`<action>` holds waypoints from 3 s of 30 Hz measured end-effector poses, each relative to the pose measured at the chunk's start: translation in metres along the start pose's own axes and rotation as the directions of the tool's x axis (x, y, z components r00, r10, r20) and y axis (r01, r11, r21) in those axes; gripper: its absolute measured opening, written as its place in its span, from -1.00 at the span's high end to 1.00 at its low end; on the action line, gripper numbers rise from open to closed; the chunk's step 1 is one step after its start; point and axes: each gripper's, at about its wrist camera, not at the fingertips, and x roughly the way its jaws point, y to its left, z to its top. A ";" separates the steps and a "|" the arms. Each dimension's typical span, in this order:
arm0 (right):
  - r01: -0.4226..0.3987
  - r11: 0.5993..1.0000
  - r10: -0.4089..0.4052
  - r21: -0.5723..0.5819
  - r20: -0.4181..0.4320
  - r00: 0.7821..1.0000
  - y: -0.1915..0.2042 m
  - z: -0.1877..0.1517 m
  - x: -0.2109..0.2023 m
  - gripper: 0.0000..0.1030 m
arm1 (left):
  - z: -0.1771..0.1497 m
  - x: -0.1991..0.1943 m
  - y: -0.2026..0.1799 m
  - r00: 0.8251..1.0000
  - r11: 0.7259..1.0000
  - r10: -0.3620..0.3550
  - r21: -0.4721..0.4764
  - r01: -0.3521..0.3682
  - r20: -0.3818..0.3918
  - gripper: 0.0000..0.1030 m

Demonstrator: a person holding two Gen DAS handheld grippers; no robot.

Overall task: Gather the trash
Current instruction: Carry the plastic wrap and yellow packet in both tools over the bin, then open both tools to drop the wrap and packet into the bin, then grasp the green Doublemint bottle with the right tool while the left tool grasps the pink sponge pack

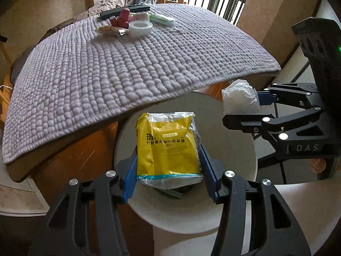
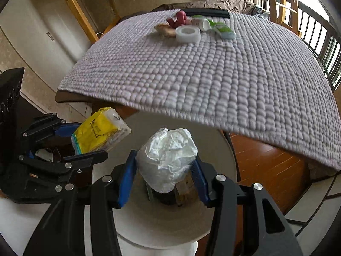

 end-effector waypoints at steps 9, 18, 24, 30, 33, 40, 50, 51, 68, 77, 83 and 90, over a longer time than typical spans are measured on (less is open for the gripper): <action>0.021 1.000 -0.020 0.019 -0.051 0.999 -0.006 -0.011 0.021 0.05 | -0.005 0.026 0.004 0.998 1.000 0.025 0.000 -0.025 -0.054 -0.06; 0.033 0.999 -0.031 0.024 -0.078 0.996 -0.010 -0.015 0.043 0.05 | -0.011 0.051 0.007 0.995 0.999 0.038 -0.008 -0.039 -0.096 -0.06; 0.039 0.999 -0.037 0.024 -0.091 0.995 -0.011 -0.016 0.056 0.05 | -0.018 0.065 0.012 0.992 0.999 0.047 -0.015 -0.049 -0.118 -0.06; 0.044 0.999 -0.042 0.019 -0.093 0.995 -0.005 -0.025 0.060 0.05 | -0.025 0.079 0.015 0.990 0.998 0.055 -0.021 -0.058 -0.128 -0.06; 0.042 0.999 -0.039 0.022 -0.094 0.995 -0.001 -0.032 0.064 0.05 | -0.030 0.083 0.015 0.989 0.998 0.056 -0.022 -0.060 -0.134 -0.06; 0.043 0.999 -0.042 0.012 -0.109 0.993 0.006 -0.046 0.080 0.05 | -0.032 0.098 0.011 0.987 0.997 0.067 -0.011 -0.070 -0.148 -0.06; 0.042 0.999 -0.039 0.016 -0.123 0.992 0.010 -0.069 0.089 0.05 | -0.029 0.112 0.006 0.984 0.997 0.075 -0.002 -0.076 -0.160 -0.06; 0.042 0.999 -0.040 0.015 -0.124 0.991 0.011 -0.071 0.090 0.05 | -0.029 0.113 0.005 0.984 0.997 0.076 0.000 -0.077 -0.159 -0.06; 0.027 0.999 -0.026 0.047 -0.029 0.999 -0.006 -0.066 0.052 -0.46 | -0.018 0.087 0.006 0.993 0.998 0.056 0.025 -0.054 -0.107 -0.71; 0.090 0.995 -0.095 0.032 0.241 0.966 -0.020 -0.003 -0.024 -0.74 | 0.029 -0.004 0.013 0.977 0.987 0.102 0.106 -0.123 0.189 -0.98; 0.191 0.981 -0.192 0.031 0.277 0.942 -0.048 0.067 -0.014 -0.74 | 0.084 0.012 0.054 0.960 0.986 0.157 0.026 -0.167 0.233 -0.98; 0.243 0.970 -0.237 0.003 0.232 0.943 -0.078 0.129 0.028 -0.74 | 0.125 0.057 0.085 0.956 0.964 0.214 0.114 -0.240 0.203 -0.98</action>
